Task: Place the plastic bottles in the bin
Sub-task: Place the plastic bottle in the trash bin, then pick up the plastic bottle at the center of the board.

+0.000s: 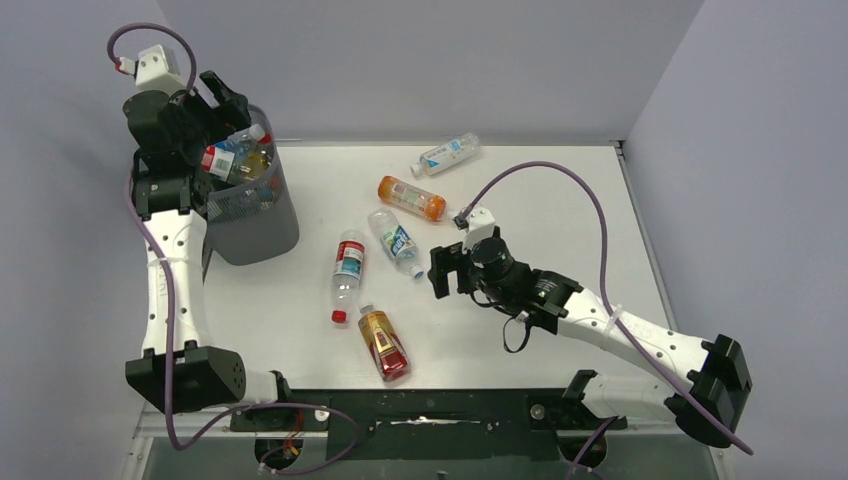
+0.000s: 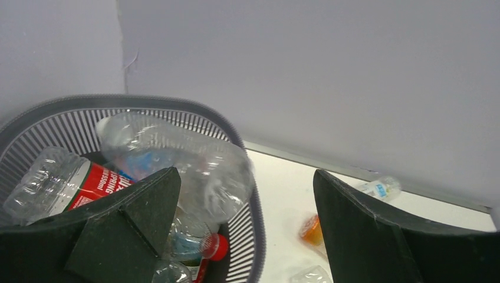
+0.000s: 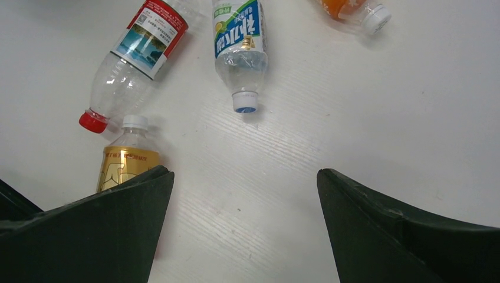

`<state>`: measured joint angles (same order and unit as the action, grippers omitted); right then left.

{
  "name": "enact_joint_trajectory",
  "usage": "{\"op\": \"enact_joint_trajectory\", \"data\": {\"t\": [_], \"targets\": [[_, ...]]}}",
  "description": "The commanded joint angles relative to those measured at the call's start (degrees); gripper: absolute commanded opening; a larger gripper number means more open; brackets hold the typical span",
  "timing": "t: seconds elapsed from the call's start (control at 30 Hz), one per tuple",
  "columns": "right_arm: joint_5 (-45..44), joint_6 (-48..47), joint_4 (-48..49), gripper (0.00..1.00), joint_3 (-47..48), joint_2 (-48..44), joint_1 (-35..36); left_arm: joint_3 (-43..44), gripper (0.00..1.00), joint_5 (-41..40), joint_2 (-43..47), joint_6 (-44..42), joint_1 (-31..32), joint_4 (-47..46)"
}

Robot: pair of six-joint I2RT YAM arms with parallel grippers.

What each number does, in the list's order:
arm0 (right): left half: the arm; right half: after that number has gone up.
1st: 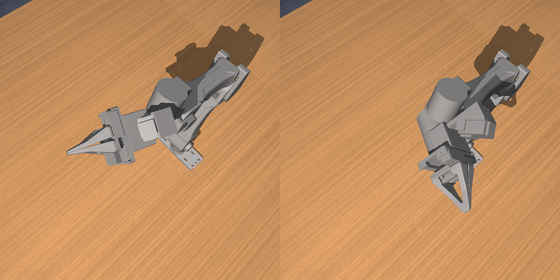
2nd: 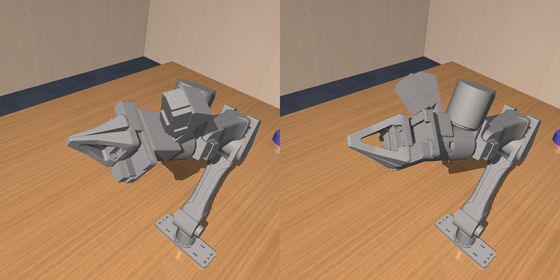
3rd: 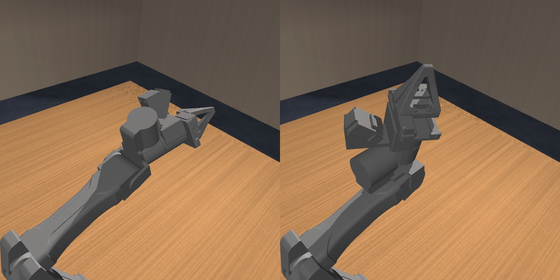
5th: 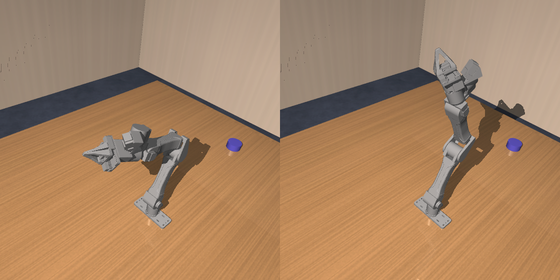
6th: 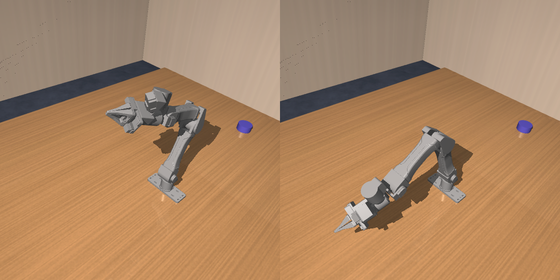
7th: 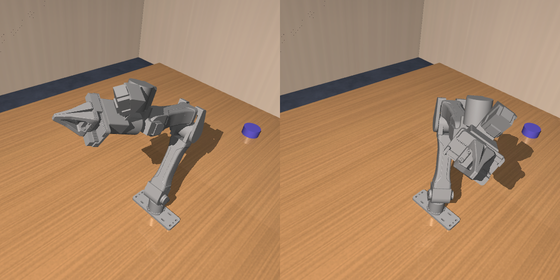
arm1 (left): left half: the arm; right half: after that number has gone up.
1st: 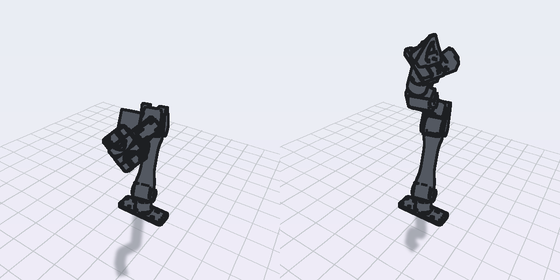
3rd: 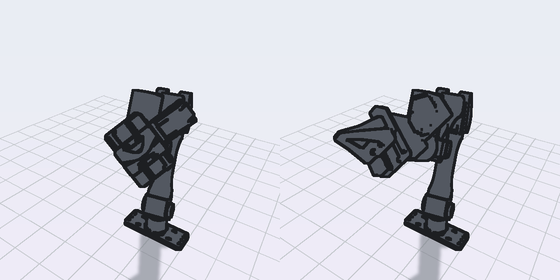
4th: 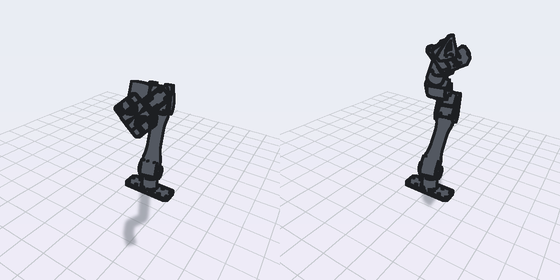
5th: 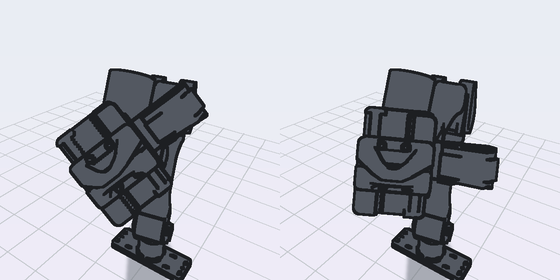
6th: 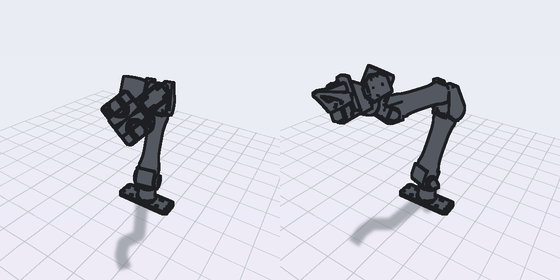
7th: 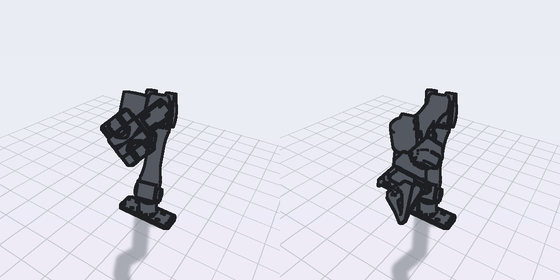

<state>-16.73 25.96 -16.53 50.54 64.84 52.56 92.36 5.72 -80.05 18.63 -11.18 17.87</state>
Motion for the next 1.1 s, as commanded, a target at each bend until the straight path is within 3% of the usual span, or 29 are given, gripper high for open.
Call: {"op": "enact_joint_trajectory", "data": {"t": [0.0, 0.27, 0.53, 0.77, 1.07], "targets": [[2.7, -0.4, 3.0, 0.98, 1.1, 1.5, 0.4, 3.8, 0.83, 3.2, 4.0, 2.0, 1.0, 0.4], [5.4, -0.8, 2.8, 0.98, 2.7, 5.7, 1.7, 1.6, 0.84, 5.2, 5.7, 3.0, 2.0, 0.9], [9.0, -2.0, 3.6, 0.98, 3.8, 9.5, 4.0, -3.5, 0.84, 4.7, 7.1, 2.8, 8.6, 1.3], [15.3, -2.2, 8.3, 0.98, 2.3, 13.0, 7.9, -8.1, 0.84, 3.6, 8.1, 2.6, 11.4, 0.9], [16.6, -2.1, 8.6, 0.98, 4.8, 20.3, 13.2, -10.5, 0.84, 1.9, 7.9, 2.5, 14.9, 0.5]]}}
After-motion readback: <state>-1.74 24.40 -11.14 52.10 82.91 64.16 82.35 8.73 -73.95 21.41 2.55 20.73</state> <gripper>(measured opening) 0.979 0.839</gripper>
